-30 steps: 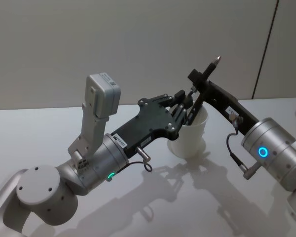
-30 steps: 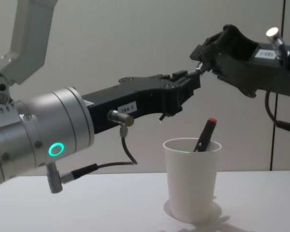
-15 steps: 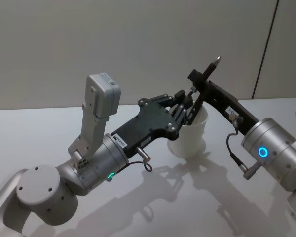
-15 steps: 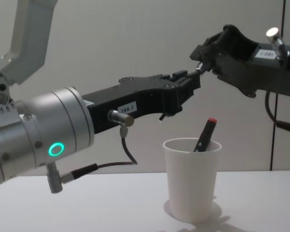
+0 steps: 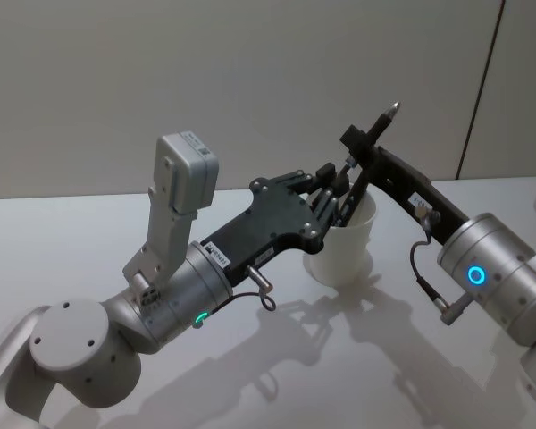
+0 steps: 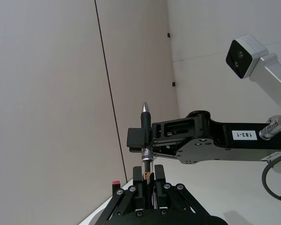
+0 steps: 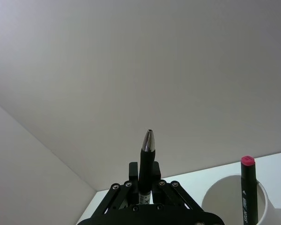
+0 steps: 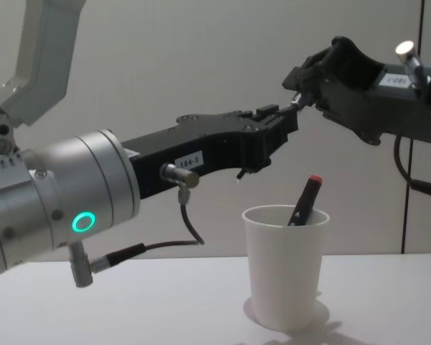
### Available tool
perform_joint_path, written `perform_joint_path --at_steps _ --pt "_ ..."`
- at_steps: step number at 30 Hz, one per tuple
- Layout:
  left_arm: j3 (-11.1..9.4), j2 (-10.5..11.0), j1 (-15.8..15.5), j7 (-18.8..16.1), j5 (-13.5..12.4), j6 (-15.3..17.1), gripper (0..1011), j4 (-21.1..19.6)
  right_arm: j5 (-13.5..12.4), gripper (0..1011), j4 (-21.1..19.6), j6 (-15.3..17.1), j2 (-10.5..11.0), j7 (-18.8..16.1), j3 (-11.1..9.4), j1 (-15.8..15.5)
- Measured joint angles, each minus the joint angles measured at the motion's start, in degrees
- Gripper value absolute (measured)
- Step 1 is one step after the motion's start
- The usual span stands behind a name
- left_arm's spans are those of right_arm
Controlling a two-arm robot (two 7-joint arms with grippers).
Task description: Place the pen into the pen holder.
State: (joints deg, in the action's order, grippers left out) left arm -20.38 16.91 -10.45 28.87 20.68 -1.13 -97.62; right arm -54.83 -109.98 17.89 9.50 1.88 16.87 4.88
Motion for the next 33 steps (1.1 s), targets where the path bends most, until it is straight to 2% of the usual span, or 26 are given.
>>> perform_joint_path --at_steps 33 --pt "0.00 0.00 0.00 0.00 0.00 0.01 154 0.00 0.00 130 0.00 0.00 0.00 0.00 0.00 0.00"
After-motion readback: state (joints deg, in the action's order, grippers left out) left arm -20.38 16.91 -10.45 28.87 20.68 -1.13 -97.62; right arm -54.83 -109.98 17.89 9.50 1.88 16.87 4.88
